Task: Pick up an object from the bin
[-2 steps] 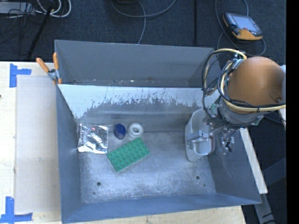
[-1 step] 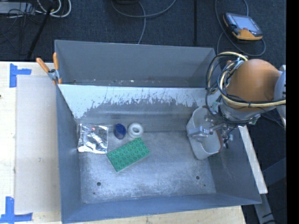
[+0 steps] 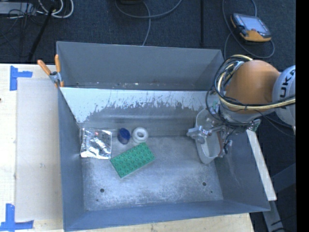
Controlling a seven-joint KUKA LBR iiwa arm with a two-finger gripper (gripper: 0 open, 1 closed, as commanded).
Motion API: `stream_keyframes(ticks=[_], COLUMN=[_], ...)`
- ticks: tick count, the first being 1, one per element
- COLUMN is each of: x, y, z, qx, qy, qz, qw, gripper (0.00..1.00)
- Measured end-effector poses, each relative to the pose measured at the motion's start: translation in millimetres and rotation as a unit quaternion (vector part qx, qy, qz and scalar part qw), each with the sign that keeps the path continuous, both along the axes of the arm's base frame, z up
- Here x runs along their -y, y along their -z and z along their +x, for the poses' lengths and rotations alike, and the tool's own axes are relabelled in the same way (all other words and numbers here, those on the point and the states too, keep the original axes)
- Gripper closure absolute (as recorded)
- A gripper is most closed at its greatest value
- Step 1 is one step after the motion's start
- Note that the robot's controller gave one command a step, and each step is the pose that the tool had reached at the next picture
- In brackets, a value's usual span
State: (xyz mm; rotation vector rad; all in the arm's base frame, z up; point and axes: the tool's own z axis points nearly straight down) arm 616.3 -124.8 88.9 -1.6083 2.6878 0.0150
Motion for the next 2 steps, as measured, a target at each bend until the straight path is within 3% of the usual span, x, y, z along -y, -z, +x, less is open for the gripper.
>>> stream_keyframes(ticks=[1, 2], x=[-1, -9], y=[-1, -122], z=[2.4, -9.5], qx=[0.0043, 0.0024], qy=[0.0, -0.019], qz=[0.0, -0.006], qw=[1.0, 0.9998], gripper=[1.0, 1.0])
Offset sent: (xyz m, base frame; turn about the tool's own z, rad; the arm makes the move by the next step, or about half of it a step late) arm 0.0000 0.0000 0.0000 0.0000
